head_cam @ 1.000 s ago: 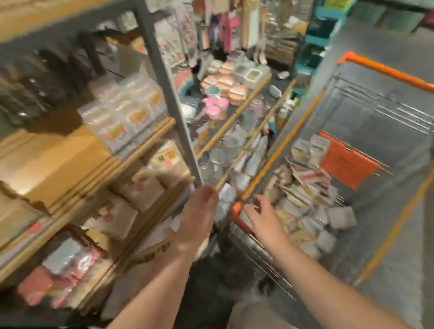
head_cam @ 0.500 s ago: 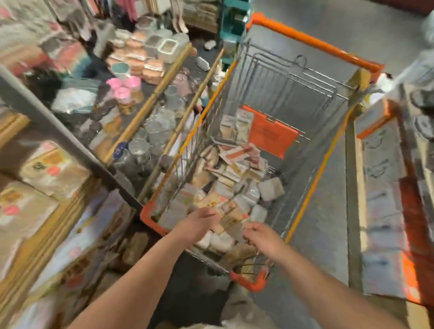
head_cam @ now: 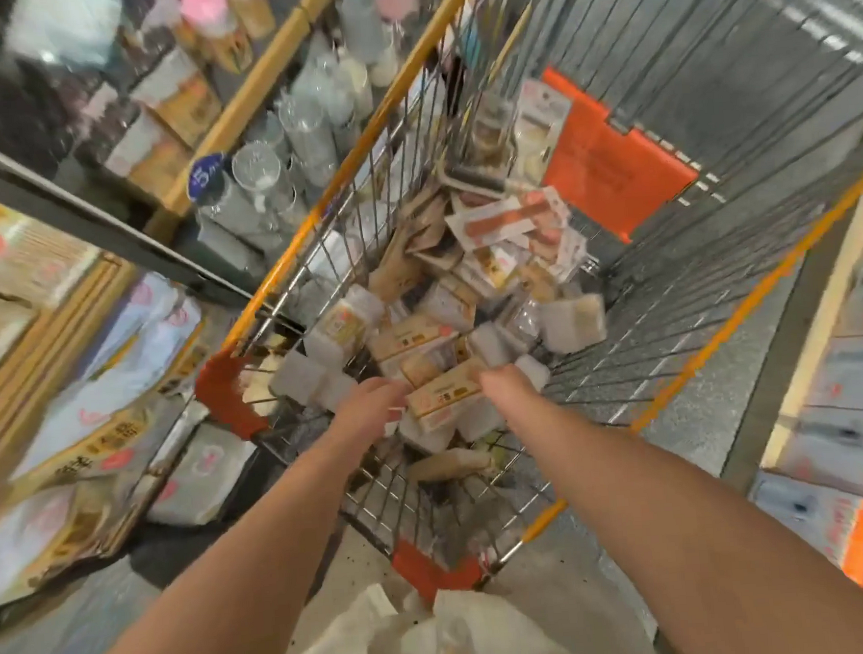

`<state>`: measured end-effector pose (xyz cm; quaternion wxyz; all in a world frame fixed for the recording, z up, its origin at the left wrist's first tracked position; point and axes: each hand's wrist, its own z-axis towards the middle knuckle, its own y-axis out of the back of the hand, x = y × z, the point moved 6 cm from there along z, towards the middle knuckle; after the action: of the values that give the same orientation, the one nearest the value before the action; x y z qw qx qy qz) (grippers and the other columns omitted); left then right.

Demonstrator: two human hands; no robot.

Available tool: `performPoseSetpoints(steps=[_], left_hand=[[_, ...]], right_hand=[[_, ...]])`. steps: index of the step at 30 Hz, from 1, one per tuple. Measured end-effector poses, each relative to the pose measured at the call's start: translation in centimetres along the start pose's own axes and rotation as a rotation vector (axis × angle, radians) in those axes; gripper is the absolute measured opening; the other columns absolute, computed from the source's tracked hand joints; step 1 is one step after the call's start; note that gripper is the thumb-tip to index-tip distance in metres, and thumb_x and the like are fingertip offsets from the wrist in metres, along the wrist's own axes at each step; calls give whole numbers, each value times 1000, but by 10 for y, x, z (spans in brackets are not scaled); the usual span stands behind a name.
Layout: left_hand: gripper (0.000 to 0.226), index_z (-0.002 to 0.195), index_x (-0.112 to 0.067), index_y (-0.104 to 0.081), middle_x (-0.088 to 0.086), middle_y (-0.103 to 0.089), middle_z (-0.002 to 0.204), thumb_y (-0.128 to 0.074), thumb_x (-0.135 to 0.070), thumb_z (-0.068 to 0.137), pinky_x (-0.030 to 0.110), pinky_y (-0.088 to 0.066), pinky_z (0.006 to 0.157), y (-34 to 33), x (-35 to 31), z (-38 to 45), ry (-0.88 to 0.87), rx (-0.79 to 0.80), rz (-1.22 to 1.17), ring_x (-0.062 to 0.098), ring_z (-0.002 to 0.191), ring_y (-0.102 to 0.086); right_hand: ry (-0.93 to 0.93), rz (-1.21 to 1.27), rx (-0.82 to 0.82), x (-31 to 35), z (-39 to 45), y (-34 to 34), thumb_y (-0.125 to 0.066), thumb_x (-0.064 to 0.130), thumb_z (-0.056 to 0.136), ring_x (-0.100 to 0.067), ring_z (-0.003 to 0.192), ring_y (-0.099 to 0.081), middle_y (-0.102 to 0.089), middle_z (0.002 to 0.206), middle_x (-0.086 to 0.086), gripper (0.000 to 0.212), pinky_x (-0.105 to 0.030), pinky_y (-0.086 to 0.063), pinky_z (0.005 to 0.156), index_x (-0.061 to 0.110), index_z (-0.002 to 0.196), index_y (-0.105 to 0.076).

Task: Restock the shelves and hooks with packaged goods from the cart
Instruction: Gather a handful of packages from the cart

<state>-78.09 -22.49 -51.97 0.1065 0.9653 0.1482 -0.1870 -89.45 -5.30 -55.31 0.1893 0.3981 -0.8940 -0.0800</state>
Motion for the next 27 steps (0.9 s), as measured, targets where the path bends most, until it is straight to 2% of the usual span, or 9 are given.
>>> performPoseSetpoints(steps=[4, 8, 12, 15, 18, 20, 23, 25, 27], left_hand=[[23, 116, -16, -59, 4, -65, 111, -59, -26, 95, 23, -41, 67, 5, -6, 35, -22, 30, 15, 13, 93, -59], [17, 111, -18, -57, 0, -63, 102, -57, -29, 97, 20, -40, 66, 21, -10, 59, -44, -3, 52, 9, 85, -57], [12, 100, -23, -59, 3, -67, 107, -56, -33, 96, 32, -46, 80, 29, -10, 59, -37, -66, 47, 16, 92, -61], [12, 90, -31, -59, 1, -67, 106, -53, -38, 97, 43, -44, 97, 29, -10, 55, -79, -85, 78, 23, 106, -61], [11, 96, -27, -56, -6, -60, 100, -55, -38, 97, 38, -44, 96, 25, -19, 45, -107, -88, 98, 17, 101, -57], [20, 110, -23, -53, -11, -56, 96, -60, -33, 95, 34, -42, 90, 25, -26, 40, -121, -81, 45, 12, 95, -55], [49, 130, -18, -49, -2, -61, 120, -69, -37, 89, 45, -46, 99, 23, -28, 35, -69, 50, -126, 21, 113, -58], [39, 122, -23, -53, 4, -65, 121, -68, -33, 88, 48, -49, 97, 16, -30, 32, -33, 171, -219, 25, 112, -61], [33, 119, -18, -54, 9, -66, 117, -68, -23, 89, 42, -57, 85, 13, -35, 32, -27, 160, -301, 25, 104, -66]], right_hand=[[-79, -61, -38, 1, 48, -2, -54, 46, 96, -34, 126, -49, -50, 140, -19, 70, -33, -40, 91, -2, 144, -36], [-101, -67, -28, -10, 76, -14, -60, 59, 87, -37, 135, -40, -41, 149, -18, 95, -39, -35, 109, 2, 153, -20], [-38, -194, -134, -15, 75, -16, -64, 52, 87, -37, 120, -54, -56, 135, -19, 77, -35, -44, 91, -1, 139, -43], [3, -66, -52, -10, 65, -25, -64, 40, 92, -34, 109, -60, -63, 125, -16, 56, -34, -51, 81, 1, 131, -55], [24, 24, 49, 0, 48, -27, -60, 32, 96, -23, 92, -60, -62, 110, -8, 36, -24, -51, 58, 7, 121, -58], [17, 179, 75, 5, 37, -25, -60, 27, 96, -23, 87, -62, -63, 102, -11, 25, -34, -59, 68, 5, 107, -61], [14, 474, 145, 17, 23, -20, -59, 22, 97, -19, 75, -64, -66, 88, -7, 9, -35, -58, 66, 15, 92, -58], [77, 536, 190, 31, 16, -16, -59, 22, 97, -17, 72, -65, -66, 87, -6, 8, -32, -55, 63, 15, 94, -58], [123, 535, 214, 45, 10, -13, -58, 26, 97, -17, 74, -66, -68, 91, -6, 10, -30, -55, 62, 16, 97, -59]])
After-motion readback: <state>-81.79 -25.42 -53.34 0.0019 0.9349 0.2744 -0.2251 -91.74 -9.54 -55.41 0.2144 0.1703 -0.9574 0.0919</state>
